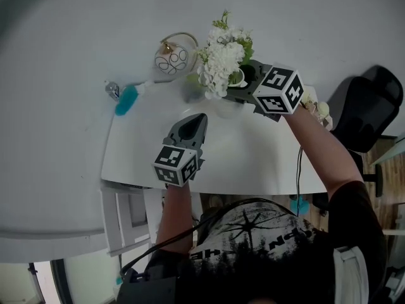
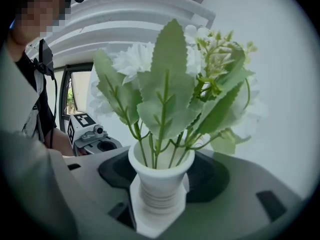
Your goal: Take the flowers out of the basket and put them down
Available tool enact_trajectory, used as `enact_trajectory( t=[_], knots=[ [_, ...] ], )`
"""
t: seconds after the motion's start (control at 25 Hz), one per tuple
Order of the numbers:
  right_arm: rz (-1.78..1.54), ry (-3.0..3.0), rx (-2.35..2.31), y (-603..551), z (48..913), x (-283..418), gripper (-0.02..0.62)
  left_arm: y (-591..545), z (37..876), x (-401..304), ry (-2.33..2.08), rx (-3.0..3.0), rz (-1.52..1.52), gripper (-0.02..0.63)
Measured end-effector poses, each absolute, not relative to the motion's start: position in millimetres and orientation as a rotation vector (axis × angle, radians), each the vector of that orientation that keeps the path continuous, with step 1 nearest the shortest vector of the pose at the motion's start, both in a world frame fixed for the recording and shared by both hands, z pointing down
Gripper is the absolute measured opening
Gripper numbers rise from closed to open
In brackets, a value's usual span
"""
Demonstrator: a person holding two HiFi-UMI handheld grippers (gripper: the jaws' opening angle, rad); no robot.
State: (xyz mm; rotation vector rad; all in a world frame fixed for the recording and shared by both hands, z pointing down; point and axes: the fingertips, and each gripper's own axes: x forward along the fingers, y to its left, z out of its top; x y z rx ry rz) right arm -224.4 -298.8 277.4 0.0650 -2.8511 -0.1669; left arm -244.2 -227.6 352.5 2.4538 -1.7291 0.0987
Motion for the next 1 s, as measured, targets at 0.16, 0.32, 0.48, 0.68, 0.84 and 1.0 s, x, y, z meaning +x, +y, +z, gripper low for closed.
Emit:
enact_trajectory(
  t=[0.16,0.32,0.48,0.68,0.84,1.0],
  knots=[
    [-0.168,-2.845,0.122,-305.1,281.0,-192.6,0.278,-236.2,352.7,-216.0,-1.683,2.487,0.11,0.011],
    [-0.129,-2.856,0.184,-310.1,290.3,-165.4,0.278,-240.5,357.2,-194.2,-1.642,2.509,0.119,0.011],
    [-0.1,-2.876,0.245,-316.7,296.9,-137.1,0.278,-247.1,363.1,-170.5,-1.599,2.524,0.135,0.011],
    [-0.084,-2.853,0.307,-318.6,316.2,-101.7,0.278,-253.5,371.6,-139.3,-1.539,2.549,0.146,0.011],
    [-0.059,-2.833,0.333,-321.0,342.2,-75.7,0.278,-259.8,377.4,-116.1,-1.507,2.567,0.148,0.011],
    [-0.009,-2.815,0.394,-319.8,379.4,-45.2,0.278,-261.9,393.2,-95.1,-1.458,2.565,0.165,0.011]
  ],
)
